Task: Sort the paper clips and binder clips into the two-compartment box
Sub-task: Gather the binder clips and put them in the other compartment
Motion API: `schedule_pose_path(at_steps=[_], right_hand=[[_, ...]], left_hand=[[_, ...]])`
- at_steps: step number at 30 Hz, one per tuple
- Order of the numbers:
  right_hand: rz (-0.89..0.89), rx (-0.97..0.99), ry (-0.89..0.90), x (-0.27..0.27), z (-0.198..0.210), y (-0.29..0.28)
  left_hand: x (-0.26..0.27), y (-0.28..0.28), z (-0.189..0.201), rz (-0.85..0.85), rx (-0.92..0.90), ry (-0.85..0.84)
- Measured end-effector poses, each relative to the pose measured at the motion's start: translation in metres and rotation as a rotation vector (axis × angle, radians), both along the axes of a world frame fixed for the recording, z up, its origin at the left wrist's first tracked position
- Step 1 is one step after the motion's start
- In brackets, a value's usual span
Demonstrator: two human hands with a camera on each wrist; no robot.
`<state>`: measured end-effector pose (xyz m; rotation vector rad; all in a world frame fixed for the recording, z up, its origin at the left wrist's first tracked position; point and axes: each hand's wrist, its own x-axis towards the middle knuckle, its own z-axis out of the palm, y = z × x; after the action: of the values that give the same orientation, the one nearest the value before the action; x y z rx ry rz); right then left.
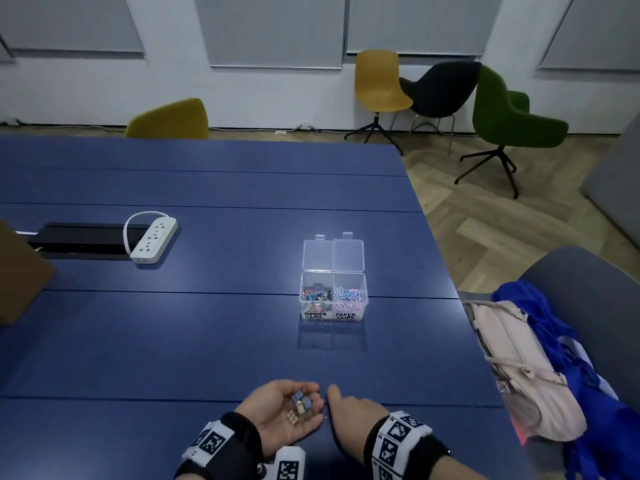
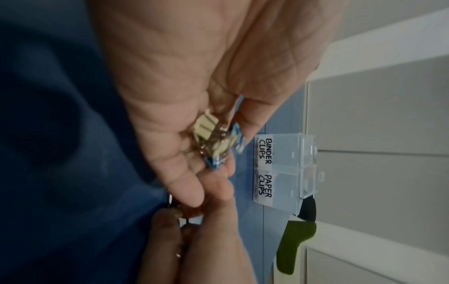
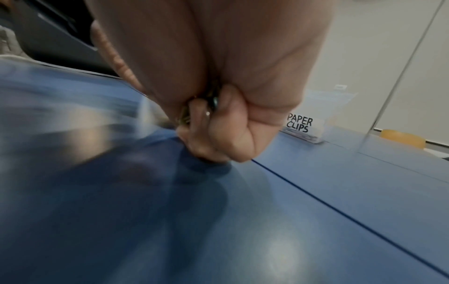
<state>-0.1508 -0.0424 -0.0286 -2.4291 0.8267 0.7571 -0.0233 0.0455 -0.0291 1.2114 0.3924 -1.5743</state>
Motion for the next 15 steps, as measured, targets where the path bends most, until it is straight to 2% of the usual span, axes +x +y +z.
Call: schedule_pose_path(at_steps=[4, 7, 10, 12, 15], right_hand=[[-0.286, 0.212, -0.098, 0.000, 0.007, -0.014], [-0.634, 0.603, -0.218, -0.011, 0.015, -0.035], [-0.976, 1.004, -0.346, -0.016, 0.026, -0.053], [-1.098, 1.097, -0.405, -0.012, 0.035, -0.064], [-1.159, 1.079, -0.469, -0.002, 0.046, -0.080]], left_hand=[[0.005, -0.004, 0.007, -0.046, -0.011, -0.045], [0.014, -0.024, 0.025, -0.023, -0.061, -0.096], [0.028, -0.060, 0.051, 0.059, -0.165, -0.237], [0.037, -0.085, 0.067, 0.159, -0.230, -0.327], [0.049, -0.115, 0.080, 0.230, -0.257, -0.469]])
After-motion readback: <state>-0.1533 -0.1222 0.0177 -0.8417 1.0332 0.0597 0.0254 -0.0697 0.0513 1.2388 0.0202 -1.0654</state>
